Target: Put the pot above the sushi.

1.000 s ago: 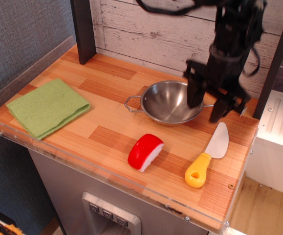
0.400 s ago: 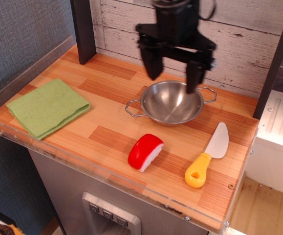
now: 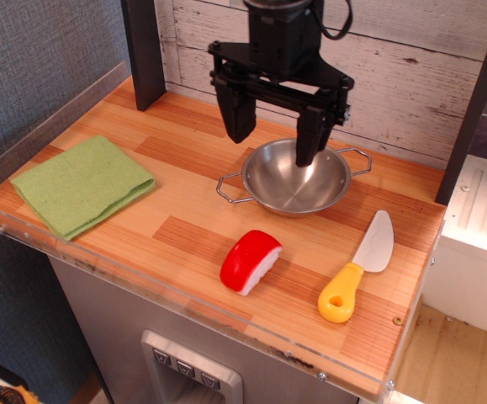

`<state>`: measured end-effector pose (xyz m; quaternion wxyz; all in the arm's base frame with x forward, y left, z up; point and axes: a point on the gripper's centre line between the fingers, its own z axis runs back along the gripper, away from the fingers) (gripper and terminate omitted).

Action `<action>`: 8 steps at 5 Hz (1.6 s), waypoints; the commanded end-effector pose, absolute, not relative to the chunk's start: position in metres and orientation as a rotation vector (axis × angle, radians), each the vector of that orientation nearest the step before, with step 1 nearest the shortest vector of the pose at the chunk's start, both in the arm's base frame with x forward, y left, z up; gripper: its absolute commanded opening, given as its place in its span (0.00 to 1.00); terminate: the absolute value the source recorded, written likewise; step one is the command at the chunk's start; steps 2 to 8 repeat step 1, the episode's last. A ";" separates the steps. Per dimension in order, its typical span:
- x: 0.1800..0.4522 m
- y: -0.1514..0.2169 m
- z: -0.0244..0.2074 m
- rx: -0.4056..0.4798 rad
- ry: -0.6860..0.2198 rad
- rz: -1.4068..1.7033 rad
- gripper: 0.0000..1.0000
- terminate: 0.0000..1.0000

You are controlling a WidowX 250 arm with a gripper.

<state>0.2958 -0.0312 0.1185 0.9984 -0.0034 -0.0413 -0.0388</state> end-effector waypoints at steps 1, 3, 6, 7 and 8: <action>0.284 -0.037 0.134 -0.007 -0.118 -0.082 1.00 1.00; 0.284 -0.037 0.134 -0.007 -0.118 -0.082 1.00 1.00; 0.284 -0.037 0.134 -0.007 -0.118 -0.082 1.00 1.00; 0.284 -0.037 0.134 -0.007 -0.118 -0.082 1.00 1.00; 0.284 -0.037 0.134 -0.007 -0.118 -0.082 1.00 1.00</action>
